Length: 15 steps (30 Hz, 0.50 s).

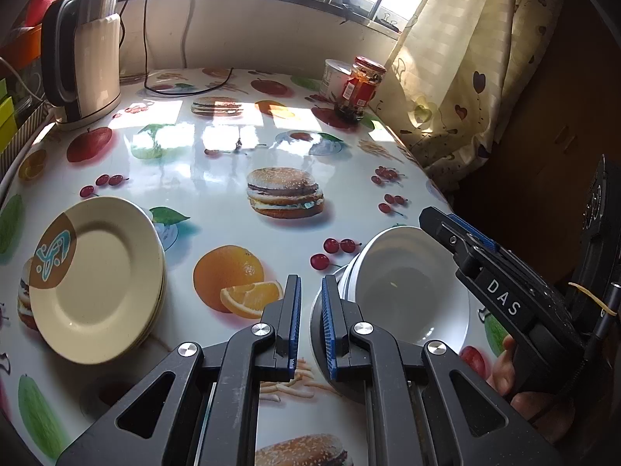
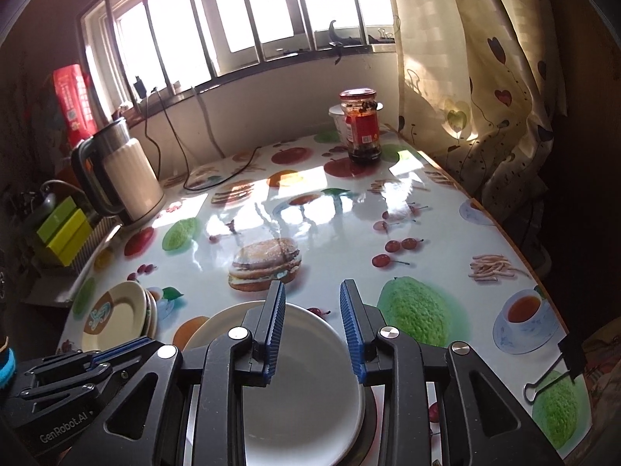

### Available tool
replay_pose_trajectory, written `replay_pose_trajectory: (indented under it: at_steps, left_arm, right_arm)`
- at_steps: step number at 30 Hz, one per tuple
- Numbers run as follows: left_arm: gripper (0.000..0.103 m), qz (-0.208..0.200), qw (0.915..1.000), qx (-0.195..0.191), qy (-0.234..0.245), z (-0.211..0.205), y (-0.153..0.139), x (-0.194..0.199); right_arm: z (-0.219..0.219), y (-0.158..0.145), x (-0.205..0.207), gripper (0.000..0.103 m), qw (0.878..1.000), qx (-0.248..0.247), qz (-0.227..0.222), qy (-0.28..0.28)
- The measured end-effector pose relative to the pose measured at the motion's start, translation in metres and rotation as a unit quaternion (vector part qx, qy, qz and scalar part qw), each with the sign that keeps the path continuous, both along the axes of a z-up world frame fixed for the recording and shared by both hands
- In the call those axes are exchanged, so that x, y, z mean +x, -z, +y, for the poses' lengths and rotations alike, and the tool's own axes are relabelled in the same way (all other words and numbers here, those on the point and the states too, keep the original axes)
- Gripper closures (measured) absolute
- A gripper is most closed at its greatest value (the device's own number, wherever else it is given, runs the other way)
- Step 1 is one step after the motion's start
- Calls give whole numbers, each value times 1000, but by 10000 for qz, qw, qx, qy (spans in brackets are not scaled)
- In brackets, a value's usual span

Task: Organize plates and bowls
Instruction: 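Open the right tool and lift it off the bowl stack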

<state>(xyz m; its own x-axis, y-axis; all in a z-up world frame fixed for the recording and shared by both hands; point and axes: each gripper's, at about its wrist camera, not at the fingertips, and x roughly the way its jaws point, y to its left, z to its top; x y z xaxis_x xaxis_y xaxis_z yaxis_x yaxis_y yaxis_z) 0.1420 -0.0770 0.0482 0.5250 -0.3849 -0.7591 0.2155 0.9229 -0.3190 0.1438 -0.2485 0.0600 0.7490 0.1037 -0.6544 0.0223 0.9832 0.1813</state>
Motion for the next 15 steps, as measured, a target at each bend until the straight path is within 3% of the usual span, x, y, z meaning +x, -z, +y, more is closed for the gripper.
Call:
replay_pose_trajectory:
  at_steps: [15]
  left_arm:
    - [92, 40, 10000, -30, -23, 2, 1, 0]
  right_arm:
    - [4, 7, 9, 74, 9999, -44, 99, -10]
